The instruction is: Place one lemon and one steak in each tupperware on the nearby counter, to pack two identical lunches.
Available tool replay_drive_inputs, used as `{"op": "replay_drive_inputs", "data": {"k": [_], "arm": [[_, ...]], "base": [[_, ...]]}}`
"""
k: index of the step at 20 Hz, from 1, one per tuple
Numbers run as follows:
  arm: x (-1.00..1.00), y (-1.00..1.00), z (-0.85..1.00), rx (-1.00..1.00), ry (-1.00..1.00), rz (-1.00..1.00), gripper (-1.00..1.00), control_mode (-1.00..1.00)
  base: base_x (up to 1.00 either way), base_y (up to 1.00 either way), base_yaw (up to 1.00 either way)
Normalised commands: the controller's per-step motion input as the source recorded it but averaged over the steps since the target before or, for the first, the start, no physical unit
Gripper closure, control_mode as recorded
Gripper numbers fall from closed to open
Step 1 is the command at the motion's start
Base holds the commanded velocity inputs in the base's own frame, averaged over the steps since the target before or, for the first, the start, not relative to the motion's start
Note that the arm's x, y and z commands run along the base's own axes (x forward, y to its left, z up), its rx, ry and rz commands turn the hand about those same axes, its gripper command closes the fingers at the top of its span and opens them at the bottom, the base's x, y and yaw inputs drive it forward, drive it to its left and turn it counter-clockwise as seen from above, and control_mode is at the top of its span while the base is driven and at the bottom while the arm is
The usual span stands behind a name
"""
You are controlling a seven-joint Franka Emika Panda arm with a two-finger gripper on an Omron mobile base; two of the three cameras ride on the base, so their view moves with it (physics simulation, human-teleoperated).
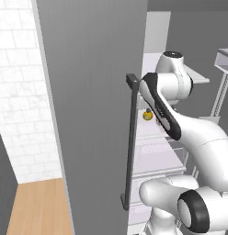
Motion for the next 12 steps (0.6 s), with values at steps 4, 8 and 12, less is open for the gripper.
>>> {"op": "replay_drive_inputs", "data": {"k": [4,8,12], "arm": [[-0.63,-0.22,-0.13,0.0,-0.04,-0.05,-1.0,-1.0],[-0.93,-0.56,-0.44,0.02,-0.06,-0.18,-1.0,-1.0],[-0.52,-0.28,-0.33,0.0,-0.02,-0.16,-1.0,-1.0]], "base": [[0.0,0.0,0.0],[0.0,0.0,0.0],[0.0,0.0,0.0]]}}
